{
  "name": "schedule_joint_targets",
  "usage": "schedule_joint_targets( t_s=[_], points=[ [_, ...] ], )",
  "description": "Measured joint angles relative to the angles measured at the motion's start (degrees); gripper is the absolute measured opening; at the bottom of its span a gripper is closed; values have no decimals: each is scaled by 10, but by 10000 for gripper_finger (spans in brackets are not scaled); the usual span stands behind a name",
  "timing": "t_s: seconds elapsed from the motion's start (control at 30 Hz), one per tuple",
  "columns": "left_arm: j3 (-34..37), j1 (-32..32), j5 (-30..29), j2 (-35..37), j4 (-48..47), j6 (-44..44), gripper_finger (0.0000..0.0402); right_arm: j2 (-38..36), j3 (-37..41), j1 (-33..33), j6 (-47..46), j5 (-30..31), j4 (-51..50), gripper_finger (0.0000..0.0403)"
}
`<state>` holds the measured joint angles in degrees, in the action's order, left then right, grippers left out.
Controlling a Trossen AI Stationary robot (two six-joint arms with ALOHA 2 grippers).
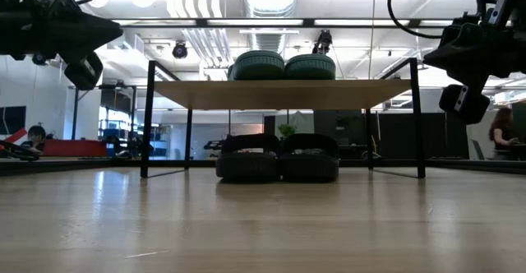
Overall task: Pick and place slides into the shelf
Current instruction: Return to Home Position
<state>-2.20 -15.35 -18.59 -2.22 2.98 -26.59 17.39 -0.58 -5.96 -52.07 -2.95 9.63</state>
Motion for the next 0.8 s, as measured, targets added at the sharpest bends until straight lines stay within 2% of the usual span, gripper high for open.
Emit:
schedule_joint_targets(
  t_s=[0.23,0.8],
  points=[
    [0,0,0,4,0,0,22,-4,0,0,0,0,-1,9],
    [10,0,-1,7,2,0,22,-148,0,0,0,0,-4,9]
  ],
)
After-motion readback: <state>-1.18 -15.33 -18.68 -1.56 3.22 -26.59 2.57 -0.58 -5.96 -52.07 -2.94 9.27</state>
